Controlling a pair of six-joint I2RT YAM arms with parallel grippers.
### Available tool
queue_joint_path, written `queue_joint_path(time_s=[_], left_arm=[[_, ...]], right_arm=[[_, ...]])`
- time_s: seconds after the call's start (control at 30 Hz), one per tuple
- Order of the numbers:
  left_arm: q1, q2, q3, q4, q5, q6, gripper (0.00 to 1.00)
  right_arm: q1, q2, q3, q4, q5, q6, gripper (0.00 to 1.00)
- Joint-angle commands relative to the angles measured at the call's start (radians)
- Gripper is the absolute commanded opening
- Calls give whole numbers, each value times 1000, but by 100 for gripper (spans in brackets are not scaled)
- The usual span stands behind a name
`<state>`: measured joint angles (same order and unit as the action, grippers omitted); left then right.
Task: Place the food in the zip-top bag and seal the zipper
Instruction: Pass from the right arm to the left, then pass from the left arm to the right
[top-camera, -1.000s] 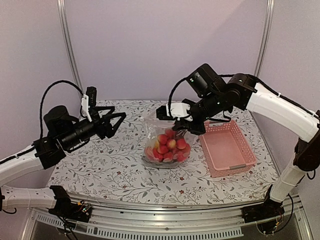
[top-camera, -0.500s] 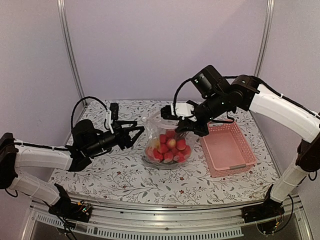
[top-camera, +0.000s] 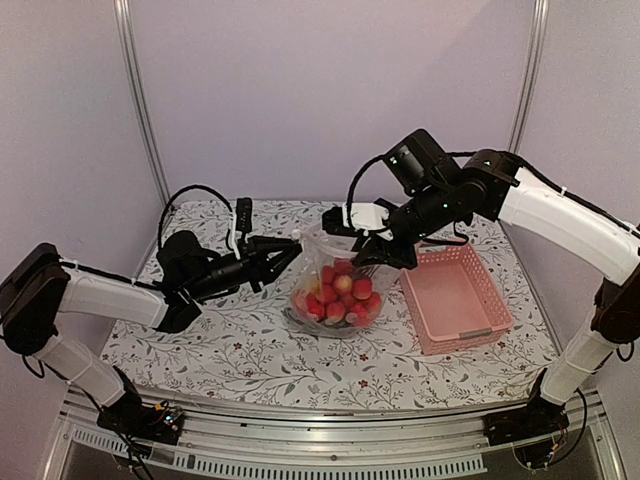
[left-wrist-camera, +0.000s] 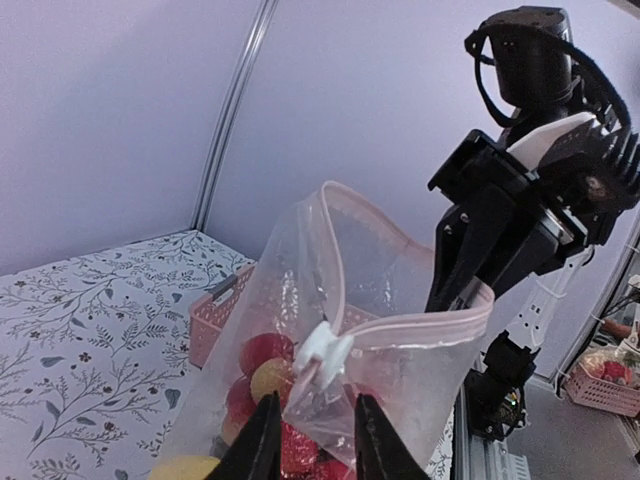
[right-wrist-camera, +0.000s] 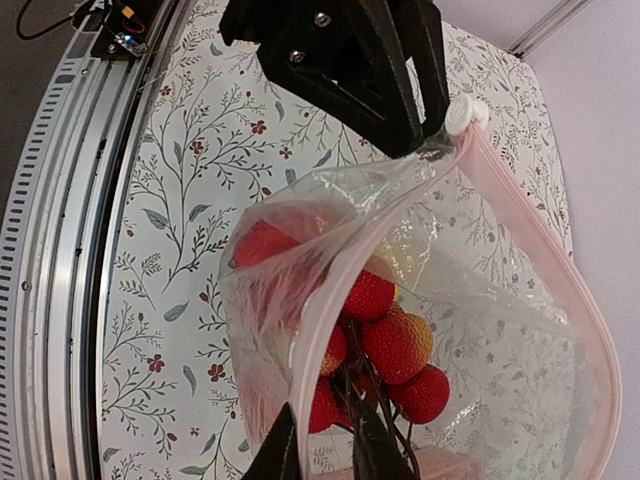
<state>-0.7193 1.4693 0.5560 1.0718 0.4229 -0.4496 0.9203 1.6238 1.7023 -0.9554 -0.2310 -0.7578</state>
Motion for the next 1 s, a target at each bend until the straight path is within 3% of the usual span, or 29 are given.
queue_joint_path(time_s=[0.0,0.2,0.4,0.73,0.83,0.97], left_arm=[[20,14,41,35,58,5,15],[23,-20,53,-26,55,23,0],[20,-107,70,-149,16,42,0],[16,-204,77,-277,-96,70,0],[10,-207,86,-283,-80,63,0],[-8,-211,113,-319,-53,78,0]], right_arm=[[-8,13,45,18,19,37,26],[-8,103,161,-14,-48,103,33],[14,213,251,-56,-79,175,37],[33,186,258,-50,-191,251,64],[45,180,262,-8,-136,289,66],[48,229,320,20,-71,343,59]])
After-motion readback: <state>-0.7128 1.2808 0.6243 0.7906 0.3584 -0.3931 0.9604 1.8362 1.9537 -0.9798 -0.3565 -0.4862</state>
